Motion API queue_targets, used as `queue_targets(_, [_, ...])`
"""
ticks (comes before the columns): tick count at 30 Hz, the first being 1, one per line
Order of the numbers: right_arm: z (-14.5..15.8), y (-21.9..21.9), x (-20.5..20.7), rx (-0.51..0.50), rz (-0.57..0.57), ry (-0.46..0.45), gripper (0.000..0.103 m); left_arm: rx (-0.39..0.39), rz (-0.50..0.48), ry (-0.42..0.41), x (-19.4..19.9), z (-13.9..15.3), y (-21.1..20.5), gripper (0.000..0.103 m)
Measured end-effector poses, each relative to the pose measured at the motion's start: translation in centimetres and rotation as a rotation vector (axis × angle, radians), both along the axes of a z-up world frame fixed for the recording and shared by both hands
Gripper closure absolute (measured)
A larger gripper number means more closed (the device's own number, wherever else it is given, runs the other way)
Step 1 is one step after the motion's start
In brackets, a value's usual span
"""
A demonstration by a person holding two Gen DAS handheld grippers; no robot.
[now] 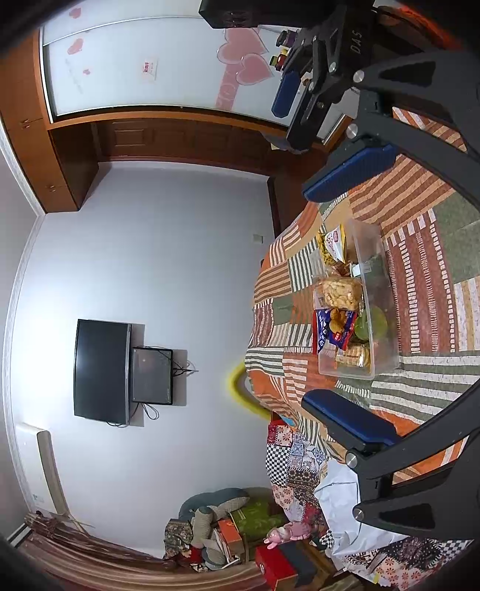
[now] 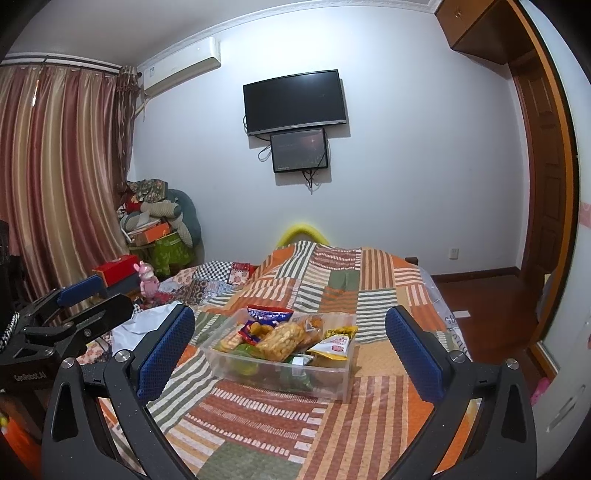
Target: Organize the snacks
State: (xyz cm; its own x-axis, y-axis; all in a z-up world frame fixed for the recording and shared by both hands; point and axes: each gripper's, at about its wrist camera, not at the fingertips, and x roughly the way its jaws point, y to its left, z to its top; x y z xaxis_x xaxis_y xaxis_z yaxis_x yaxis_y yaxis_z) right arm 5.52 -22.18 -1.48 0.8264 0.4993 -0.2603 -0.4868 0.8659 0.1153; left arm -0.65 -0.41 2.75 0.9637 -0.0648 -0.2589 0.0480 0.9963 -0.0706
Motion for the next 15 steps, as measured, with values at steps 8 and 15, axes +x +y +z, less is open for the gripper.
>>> queue_targets(8, [0.23,0.03,-0.05,-0.006,0.001,-0.007,0.000,-0.010,-0.011,0.004,0.14,0.04,0.21,0.000])
queue_targets(15, [0.27,0.04,0.01,-0.007,0.004,-0.009,0.000,-0.016,-0.016,0.001,0.10,-0.02,0.42,0.000])
